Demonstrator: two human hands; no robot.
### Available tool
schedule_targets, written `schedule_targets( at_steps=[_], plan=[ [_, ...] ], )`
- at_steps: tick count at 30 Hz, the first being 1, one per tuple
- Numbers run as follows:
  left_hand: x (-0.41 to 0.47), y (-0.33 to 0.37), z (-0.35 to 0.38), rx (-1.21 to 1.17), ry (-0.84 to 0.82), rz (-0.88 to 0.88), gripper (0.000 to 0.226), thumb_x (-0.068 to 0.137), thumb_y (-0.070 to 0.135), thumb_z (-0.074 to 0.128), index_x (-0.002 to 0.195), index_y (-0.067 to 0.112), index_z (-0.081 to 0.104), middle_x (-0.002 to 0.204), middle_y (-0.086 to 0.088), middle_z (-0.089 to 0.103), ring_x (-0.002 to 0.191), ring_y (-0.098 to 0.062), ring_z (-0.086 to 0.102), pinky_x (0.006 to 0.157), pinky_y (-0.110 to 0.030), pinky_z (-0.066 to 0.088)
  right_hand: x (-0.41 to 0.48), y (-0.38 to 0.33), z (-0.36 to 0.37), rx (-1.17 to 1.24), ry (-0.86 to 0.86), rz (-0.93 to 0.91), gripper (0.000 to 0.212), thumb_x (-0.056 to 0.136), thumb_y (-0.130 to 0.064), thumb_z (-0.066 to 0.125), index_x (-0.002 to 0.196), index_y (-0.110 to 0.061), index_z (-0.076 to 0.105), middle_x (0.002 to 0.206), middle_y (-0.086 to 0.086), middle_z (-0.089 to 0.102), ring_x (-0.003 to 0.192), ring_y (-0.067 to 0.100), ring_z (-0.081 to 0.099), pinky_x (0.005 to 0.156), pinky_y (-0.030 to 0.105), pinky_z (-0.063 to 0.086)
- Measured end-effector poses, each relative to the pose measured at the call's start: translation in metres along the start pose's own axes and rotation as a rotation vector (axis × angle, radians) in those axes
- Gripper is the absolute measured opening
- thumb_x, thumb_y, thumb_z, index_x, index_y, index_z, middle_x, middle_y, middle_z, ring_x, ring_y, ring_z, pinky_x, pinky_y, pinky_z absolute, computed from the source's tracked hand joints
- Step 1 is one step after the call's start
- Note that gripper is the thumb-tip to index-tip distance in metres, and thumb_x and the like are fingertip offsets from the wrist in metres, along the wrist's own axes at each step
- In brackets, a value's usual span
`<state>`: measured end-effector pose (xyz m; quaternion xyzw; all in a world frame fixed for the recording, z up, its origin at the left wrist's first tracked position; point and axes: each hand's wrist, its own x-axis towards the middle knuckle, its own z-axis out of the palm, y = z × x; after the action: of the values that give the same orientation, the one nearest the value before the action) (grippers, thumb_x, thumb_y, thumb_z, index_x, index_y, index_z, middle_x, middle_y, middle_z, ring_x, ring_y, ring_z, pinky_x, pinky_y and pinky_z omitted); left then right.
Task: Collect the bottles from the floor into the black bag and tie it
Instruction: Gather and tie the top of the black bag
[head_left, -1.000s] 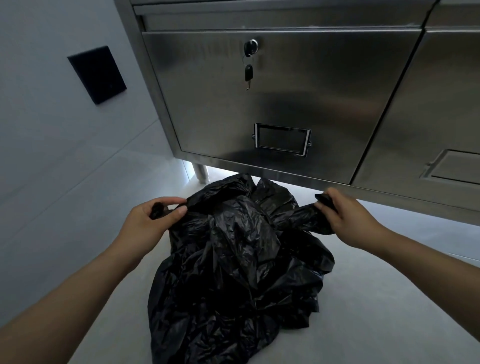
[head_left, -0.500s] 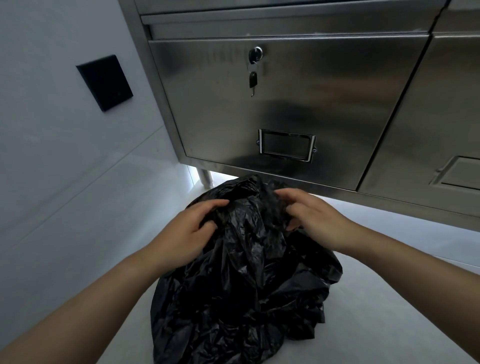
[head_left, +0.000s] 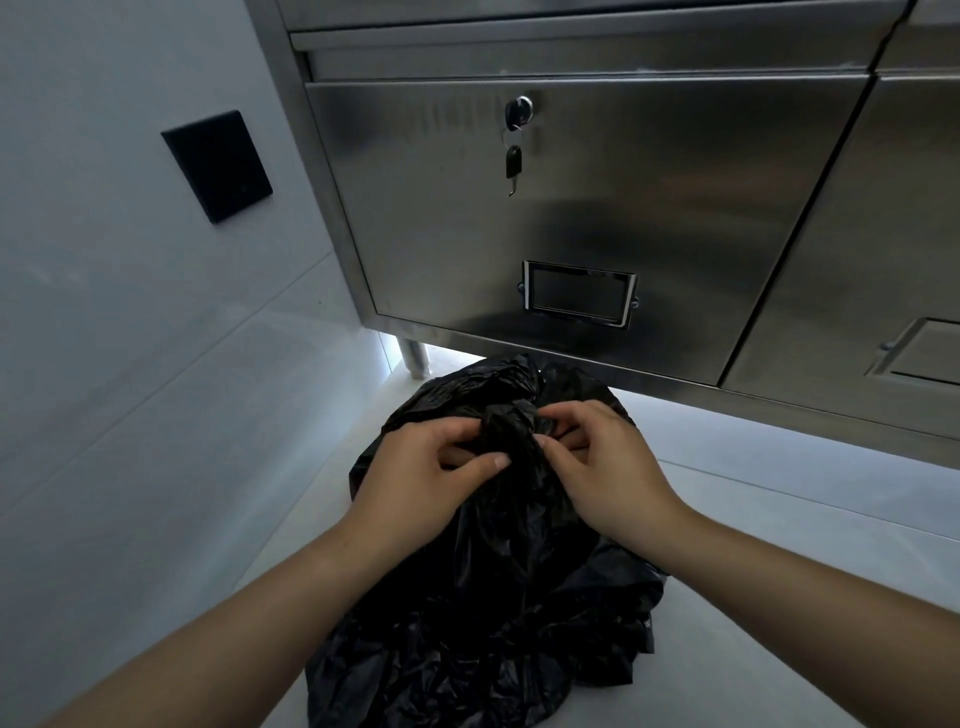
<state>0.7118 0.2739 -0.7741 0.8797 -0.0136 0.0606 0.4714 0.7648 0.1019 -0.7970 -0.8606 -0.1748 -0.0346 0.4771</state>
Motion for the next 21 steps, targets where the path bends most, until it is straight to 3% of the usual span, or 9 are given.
schedule_targets(
  at_steps=[6,10,13,15,21],
  plan=[
    [-0.005,-0.001,0.007,-0.061,-0.071,0.028,0.031,0.073,0.037,0.075,0.101,0.046,0.066,0.091,0.015,0.073,0.085,0.001,0.068,0.074,-0.013,0.053,-0.001,0.004,0.006,0.01,0.045,0.051,0.024,0.085,-0.025,0.063,0.109,-0.019,0.061,0.091,-0.012,0.05,0.073,0.002,0.055,0.066,0.003,0.041],
    [-0.005,0.003,0.011,-0.078,0.026,0.008,0.027,0.07,0.042,0.076,0.092,0.054,0.066,0.082,0.02,0.072,0.075,0.003,0.069,0.065,-0.006,0.049,-0.001,0.003,0.006,0.026,0.031,0.057,0.024,0.085,-0.025,0.063,0.108,-0.019,0.061,0.093,-0.009,0.052,0.075,0.003,0.056,0.068,0.005,0.044],
    [-0.001,0.003,0.011,-0.051,0.099,-0.019,0.011,0.078,0.032,0.07,0.083,0.043,0.071,0.069,0.018,0.073,0.064,0.004,0.068,0.057,-0.005,0.046,-0.003,0.002,0.004,0.041,-0.017,0.044,0.025,0.087,-0.026,0.061,0.11,-0.018,0.063,0.094,-0.01,0.054,0.079,0.002,0.057,0.071,0.006,0.044],
    [0.0,0.001,0.009,-0.05,0.117,-0.036,0.017,0.08,0.027,0.069,0.076,0.042,0.071,0.064,0.017,0.072,0.06,0.003,0.067,0.053,-0.003,0.043,-0.004,0.002,-0.001,0.065,-0.056,0.039,0.027,0.087,-0.031,0.059,0.11,-0.019,0.065,0.093,-0.011,0.056,0.081,0.0,0.057,0.071,0.007,0.044],
    [0.0,-0.005,0.012,0.062,0.111,-0.022,0.016,0.078,0.031,0.068,0.082,0.046,0.071,0.062,0.002,0.072,0.061,-0.02,0.068,0.061,-0.03,0.053,-0.002,0.003,-0.013,-0.022,-0.074,0.027,0.044,0.068,-0.059,0.063,0.102,-0.032,0.065,0.091,-0.015,0.049,0.086,-0.005,0.048,0.072,0.005,0.036]
  ],
)
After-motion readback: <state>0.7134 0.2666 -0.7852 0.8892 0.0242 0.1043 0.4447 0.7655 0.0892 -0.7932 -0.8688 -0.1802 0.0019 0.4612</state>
